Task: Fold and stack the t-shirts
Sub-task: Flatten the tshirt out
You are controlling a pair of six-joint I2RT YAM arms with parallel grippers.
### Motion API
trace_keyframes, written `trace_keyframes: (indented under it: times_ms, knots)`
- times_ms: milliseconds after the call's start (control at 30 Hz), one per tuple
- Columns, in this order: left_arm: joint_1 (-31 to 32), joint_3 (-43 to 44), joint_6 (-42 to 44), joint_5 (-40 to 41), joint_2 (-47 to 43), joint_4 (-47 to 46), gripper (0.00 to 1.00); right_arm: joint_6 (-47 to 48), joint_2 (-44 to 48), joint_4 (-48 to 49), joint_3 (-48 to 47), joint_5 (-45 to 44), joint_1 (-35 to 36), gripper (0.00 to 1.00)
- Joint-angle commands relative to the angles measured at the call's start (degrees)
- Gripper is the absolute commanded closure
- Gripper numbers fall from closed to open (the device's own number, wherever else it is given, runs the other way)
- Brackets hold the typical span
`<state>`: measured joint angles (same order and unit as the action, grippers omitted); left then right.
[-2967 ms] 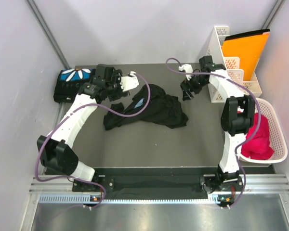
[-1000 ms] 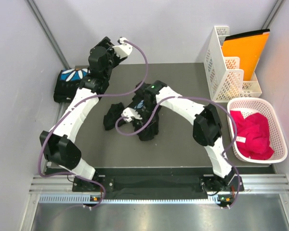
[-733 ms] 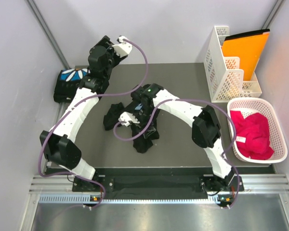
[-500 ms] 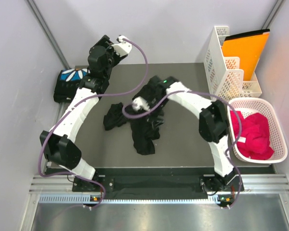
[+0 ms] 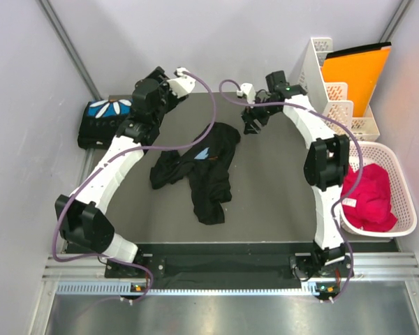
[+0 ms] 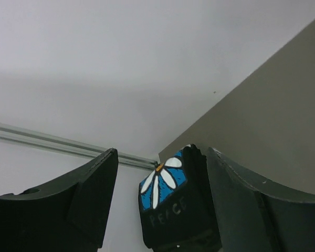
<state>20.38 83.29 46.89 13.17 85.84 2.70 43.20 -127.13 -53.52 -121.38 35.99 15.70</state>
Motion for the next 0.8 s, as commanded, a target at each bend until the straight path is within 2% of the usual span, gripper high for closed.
trace_keyframes:
  times_ms: [0,567,767]
  knots:
    - [0.8,-1.3,0.7,-0.3,-3.0,1.3,0.27,-0.6,-4.3,7.0,-2.5,-5.1,2.8,0.25]
    - [1.2,-1.5,0.5,1.3,-3.2,1.8,0.27,-2.7,-11.5,14.4,-3.1,-12.1,4.5,0.29]
    - [1.2,-2.7,1.8,1.2,-2.9,0.6,0.27,-0.6,-12.0,13.1,-3.3,-12.3,6.8,0.29]
